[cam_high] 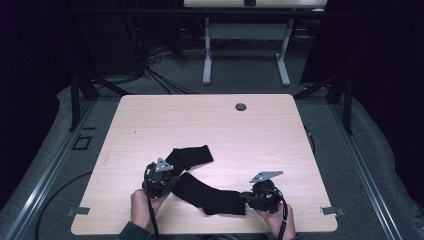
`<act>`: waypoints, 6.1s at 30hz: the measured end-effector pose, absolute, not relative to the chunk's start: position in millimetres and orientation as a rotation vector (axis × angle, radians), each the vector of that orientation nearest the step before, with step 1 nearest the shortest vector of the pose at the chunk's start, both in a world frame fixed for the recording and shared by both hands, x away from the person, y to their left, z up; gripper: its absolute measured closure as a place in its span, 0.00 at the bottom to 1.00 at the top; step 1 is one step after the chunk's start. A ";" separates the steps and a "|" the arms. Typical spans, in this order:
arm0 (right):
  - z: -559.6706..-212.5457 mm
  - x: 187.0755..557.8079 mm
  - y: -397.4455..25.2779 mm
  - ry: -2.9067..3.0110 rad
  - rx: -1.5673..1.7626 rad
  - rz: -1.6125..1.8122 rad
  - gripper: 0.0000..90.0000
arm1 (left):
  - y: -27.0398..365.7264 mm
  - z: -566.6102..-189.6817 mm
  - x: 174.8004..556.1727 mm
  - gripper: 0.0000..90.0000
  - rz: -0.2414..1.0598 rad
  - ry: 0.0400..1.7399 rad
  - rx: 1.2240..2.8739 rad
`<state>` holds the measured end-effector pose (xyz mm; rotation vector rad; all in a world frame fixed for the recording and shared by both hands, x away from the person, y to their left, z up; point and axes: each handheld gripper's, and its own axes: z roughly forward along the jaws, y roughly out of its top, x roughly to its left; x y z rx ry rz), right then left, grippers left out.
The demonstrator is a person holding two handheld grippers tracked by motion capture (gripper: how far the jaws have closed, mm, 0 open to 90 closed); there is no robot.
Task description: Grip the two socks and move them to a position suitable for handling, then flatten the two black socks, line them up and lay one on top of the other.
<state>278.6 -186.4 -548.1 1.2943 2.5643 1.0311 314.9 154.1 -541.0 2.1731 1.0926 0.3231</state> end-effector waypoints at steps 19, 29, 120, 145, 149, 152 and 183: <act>-524.7 280.8 -199.6 2.570 1.232 1.042 0.90 | 157.3 -528.2 293.4 0.97 0.335 1.100 2.110; -513.6 282.5 -200.9 2.565 1.204 1.031 0.91 | 166.0 -528.2 278.3 0.97 0.322 1.128 2.068; -523.0 365.5 -147.9 2.610 1.146 0.994 0.34 | 204.2 -549.5 337.3 0.15 0.344 1.338 2.080; -556.4 446.6 -75.1 2.654 1.212 0.826 0.68 | 192.4 -564.1 370.0 0.66 0.323 1.351 2.186; -558.8 442.7 -70.8 2.651 1.192 0.825 0.77 | 186.0 -563.6 368.2 0.77 0.349 1.319 2.218; -561.5 439.4 -67.8 2.648 1.171 0.841 0.84 | 184.1 -563.7 367.7 0.85 0.340 1.304 2.223; -476.5 389.9 -153.0 2.468 1.187 1.096 0.93 | 192.8 -506.8 352.8 0.92 0.297 1.126 2.145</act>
